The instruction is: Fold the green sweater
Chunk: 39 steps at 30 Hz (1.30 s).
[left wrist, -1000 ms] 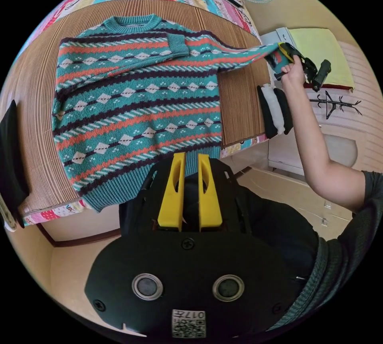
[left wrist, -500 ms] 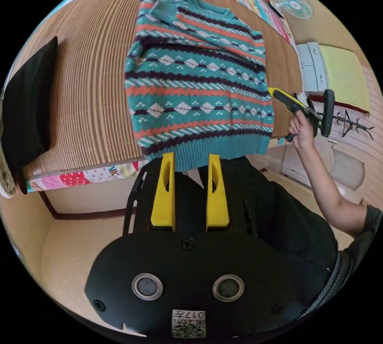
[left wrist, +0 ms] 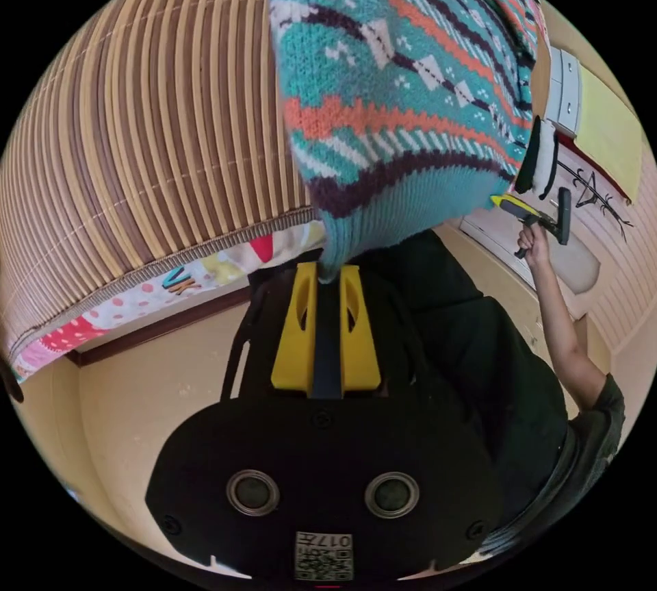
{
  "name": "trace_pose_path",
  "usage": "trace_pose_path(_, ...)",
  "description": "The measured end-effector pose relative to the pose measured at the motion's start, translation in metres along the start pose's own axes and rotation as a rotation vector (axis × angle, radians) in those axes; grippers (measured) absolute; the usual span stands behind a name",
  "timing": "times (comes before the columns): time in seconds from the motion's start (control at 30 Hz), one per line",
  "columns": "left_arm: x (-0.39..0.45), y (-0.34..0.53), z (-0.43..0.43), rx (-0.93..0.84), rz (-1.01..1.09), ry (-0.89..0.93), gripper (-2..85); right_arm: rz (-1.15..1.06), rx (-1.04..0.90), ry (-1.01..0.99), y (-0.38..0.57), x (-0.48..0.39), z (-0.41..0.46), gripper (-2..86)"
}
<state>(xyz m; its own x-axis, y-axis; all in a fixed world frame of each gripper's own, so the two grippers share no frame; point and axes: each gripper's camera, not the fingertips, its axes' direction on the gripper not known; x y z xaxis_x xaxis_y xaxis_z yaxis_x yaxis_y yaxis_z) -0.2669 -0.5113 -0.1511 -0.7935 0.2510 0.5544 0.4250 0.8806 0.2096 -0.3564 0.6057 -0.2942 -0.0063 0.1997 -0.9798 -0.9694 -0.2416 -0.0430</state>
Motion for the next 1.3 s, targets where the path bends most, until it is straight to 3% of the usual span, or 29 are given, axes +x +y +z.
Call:
trace_pose_path(0.13, -0.010, 0.015, -0.038, -0.043, 0.187, 0.096, 3.8, -0.037, 0.134, -0.167, 0.036, 0.021, -0.019, 4.0)
trace_pose_path(0.2, -0.010, 0.034, -0.066, -0.002, 0.297, 0.197, 3.5, 0.005, 0.284, -0.540, 0.074, 0.063, -0.043, 3.3)
trace_pose_path(0.3, -0.018, 0.070, -0.119, 0.121, 0.377, 0.418, 3.1, 0.044, 0.566, -0.993, 0.139, 0.113, -0.065, 2.6)
trace_pose_path(0.37, -0.025, 0.102, -0.156, 0.230, 0.441, 0.566, 2.7, 0.076, 0.712, -1.193, 0.174, 0.131, -0.072, 2.2)
trace_pose_path(0.5, -0.040, 0.153, -0.194, 0.425, 0.577, 0.986, 2.9, 0.014, 1.002, -1.407, 0.239, 0.134, -0.103, 1.9)
trace_pose_path(0.6, -0.052, 0.172, -0.197, 0.524, 0.585, 1.163, 3.2, 0.036, 1.101, -1.464, 0.251, 0.133, -0.106, 1.8)
trace_pose_path(0.7, -0.080, 0.155, -0.175, 0.629, 0.337, 1.258, 3.4, 0.289, 1.024, -1.447, 0.216, 0.152, -0.079, 1.8)
trace_pose_path(0.77, -0.105, 0.123, -0.150, 0.666, 0.056, 1.306, 3.3, 0.473, 0.950, -1.497, 0.180, 0.169, -0.056, 1.7)
trace_pose_path(0.83, -0.115, 0.099, -0.145, 0.720, -0.082, 1.337, 3.1, 0.571, 0.907, -1.538, 0.141, 0.181, -0.049, 1.6)
trace_pose_path(0.9, -0.111, 0.070, -0.160, 0.764, -0.054, 1.356, 3.0, 0.568, 0.924, -1.552, 0.091, 0.191, -0.071, 1.6)
trace_pose_path(1.1, -0.075, -0.023, -0.261, 0.851, 0.042, 1.144, 3.4, 0.511, 0.925, -1.391, -0.039, 0.214, -0.158, 1.9)
trace_pose_path(1.23, -0.079, -0.067, -0.282, 0.824, -0.110, 0.984, 5.4, 0.586, 0.804, -1.306, -0.101, 0.217, -0.165, 2.2)
trace_pose_path(1.3, -0.085, -0.068, -0.285, 0.819, -0.174, 0.897, 8.5, 0.655, 0.764, -1.172, -0.111, 0.215, -0.167, 2.3)
